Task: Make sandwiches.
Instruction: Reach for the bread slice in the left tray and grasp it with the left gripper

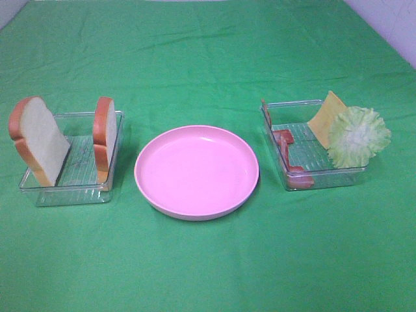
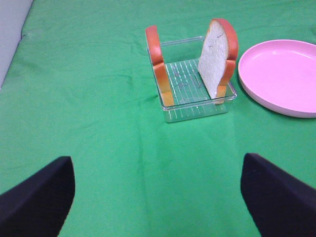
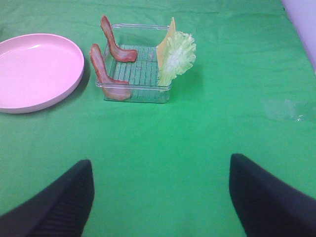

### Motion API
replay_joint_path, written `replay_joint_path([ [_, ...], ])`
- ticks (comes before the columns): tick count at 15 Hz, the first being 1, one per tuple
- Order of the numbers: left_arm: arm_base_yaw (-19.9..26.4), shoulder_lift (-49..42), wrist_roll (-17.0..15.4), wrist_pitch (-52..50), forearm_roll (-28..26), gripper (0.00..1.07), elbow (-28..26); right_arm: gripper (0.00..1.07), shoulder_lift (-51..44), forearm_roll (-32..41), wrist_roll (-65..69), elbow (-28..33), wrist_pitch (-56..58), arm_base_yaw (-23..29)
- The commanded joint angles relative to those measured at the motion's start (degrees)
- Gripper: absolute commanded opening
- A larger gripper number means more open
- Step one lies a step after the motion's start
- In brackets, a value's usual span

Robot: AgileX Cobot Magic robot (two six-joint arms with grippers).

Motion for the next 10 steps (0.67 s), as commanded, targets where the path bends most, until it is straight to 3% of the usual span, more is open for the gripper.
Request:
replay_joint_path([
  [1, -0.06, -1.20, -0.40, -0.34, -0.40, 0.86, 0.06, 0.73, -0.69, 0.00, -0.69, -0.06, -0.57, -0.34],
  [10, -0.06, -1.20, -0.40, -0.34, -0.40, 0.86, 0.06, 0.73, -0.69, 0.00, -0.69, -0.06, -0.57, -0.34],
])
